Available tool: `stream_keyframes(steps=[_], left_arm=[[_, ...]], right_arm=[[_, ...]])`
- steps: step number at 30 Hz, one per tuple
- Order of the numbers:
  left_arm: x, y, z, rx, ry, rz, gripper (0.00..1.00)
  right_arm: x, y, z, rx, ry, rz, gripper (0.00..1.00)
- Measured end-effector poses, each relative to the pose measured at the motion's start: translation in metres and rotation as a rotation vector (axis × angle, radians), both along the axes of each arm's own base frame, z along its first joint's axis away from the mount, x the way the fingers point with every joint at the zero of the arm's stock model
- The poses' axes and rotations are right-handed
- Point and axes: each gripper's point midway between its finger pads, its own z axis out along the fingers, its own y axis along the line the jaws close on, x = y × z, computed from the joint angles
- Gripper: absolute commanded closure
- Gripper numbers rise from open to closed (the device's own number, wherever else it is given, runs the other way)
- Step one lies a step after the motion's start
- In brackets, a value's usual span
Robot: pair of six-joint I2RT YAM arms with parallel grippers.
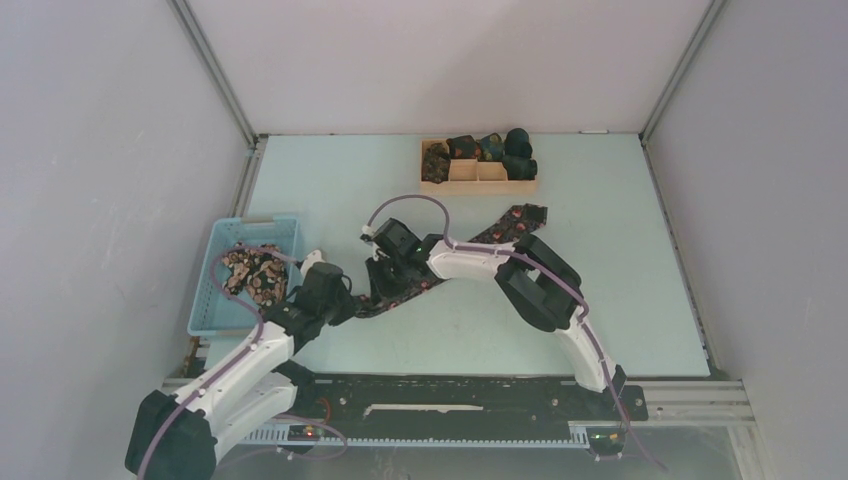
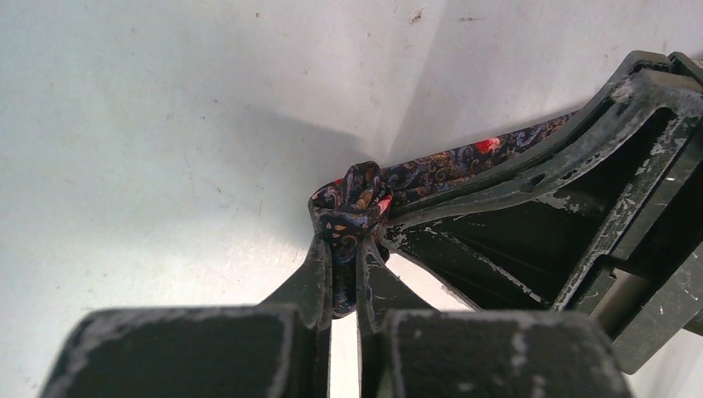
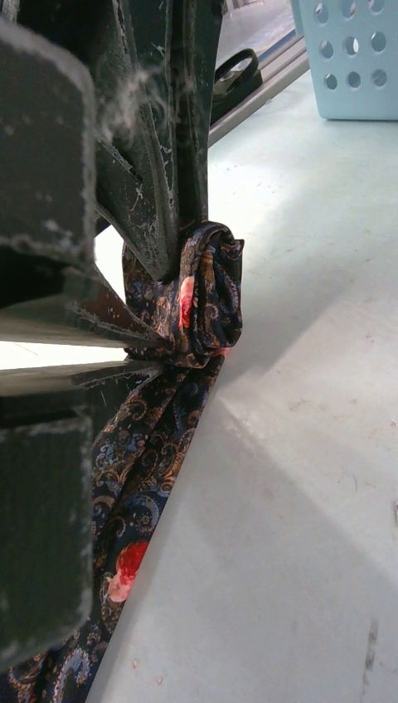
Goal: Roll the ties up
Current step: Roll the tie at the center of the board.
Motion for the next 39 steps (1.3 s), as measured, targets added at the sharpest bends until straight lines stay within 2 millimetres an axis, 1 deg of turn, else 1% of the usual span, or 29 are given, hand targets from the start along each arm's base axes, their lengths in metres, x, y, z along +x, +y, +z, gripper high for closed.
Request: stream_keyframes(steps=[16, 24, 25, 26, 27, 31, 39], left_arm=[[-0.004, 0.005, 0.018, 0.047, 0.019, -0.026, 1.00], [-0.002, 0.006, 0.017, 0.095, 0.060, -0.053, 1.00], [-0.002, 0.005, 0.016, 0.101, 0.066, -0.056, 1.00], [-0.002, 0.005, 0.015, 0.107, 0.072, -0.061, 1.00], [-0.001, 0.005, 0.014, 0.111, 0.075, -0.063, 1.00], [-0.002, 0.003, 0.010, 0.130, 0.098, -0.074, 1.00], [-0.001, 0.000, 0.006, 0.163, 0.119, -0.097, 1.00]], right_arm=[[-0.013, 0.022, 0.011, 0.080, 0.037, 0.022, 0.86], [-0.015, 0.026, 0.013, 0.103, 0.051, 0.031, 0.86], [-0.015, 0.026, 0.013, 0.103, 0.052, 0.032, 0.81], [-0.016, 0.026, 0.013, 0.102, 0.054, 0.032, 0.85], [-0.016, 0.026, 0.012, 0.101, 0.055, 0.033, 0.86], [-0.017, 0.025, 0.008, 0.099, 0.064, 0.033, 0.86], [-0.017, 0.023, 0.004, 0.107, 0.075, 0.027, 0.86]])
